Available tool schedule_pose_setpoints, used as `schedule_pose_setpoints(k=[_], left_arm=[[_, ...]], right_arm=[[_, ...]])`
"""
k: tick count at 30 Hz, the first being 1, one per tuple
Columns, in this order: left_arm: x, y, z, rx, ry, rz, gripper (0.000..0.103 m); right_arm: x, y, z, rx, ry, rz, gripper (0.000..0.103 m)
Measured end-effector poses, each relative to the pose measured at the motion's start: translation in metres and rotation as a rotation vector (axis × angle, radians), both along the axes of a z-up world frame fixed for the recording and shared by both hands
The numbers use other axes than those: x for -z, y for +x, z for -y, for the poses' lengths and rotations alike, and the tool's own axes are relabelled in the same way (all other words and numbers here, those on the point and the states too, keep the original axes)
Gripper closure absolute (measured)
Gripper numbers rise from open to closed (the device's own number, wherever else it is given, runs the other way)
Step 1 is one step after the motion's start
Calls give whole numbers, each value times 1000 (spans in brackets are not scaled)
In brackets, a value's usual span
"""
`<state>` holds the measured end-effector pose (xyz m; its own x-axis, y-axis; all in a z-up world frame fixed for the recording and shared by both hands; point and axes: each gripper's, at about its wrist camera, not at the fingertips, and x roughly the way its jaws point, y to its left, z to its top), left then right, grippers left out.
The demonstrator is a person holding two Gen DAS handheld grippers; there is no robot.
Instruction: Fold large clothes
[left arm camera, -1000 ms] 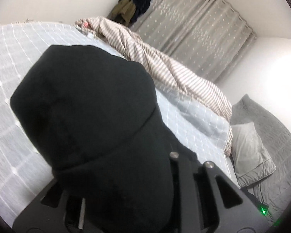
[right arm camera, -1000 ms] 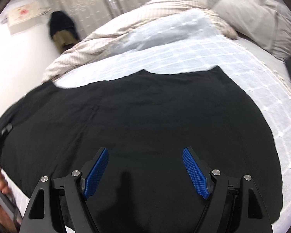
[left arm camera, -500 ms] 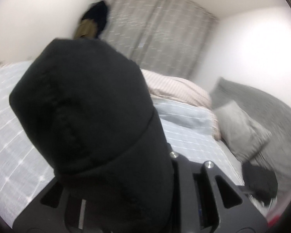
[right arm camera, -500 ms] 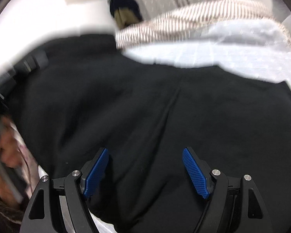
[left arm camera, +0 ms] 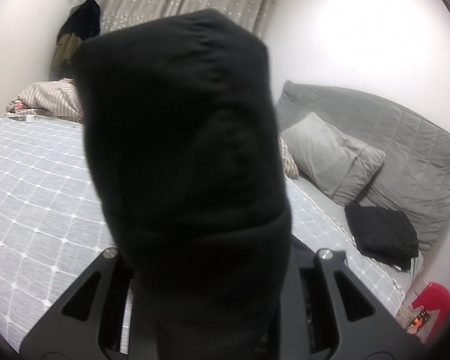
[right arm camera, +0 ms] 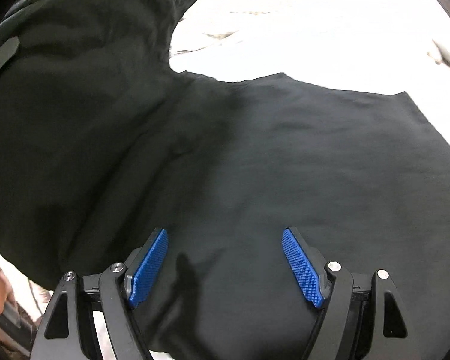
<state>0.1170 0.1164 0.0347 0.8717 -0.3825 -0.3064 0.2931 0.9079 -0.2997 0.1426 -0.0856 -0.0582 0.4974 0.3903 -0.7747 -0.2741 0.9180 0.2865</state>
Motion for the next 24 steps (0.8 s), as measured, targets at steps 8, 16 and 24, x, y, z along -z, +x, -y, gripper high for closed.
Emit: schedule_pose_setpoints(k=[8, 16, 24], left_arm=[[28, 6, 61, 176, 155, -73, 72], [97, -13, 133, 447, 487, -169, 61], [88, -60, 150, 661, 618, -92, 27]], right_arm=[[-17, 8, 72, 165, 82, -12, 23], [-25, 6, 204, 505, 282, -8, 23], [-8, 5, 228, 408, 555, -123, 23]])
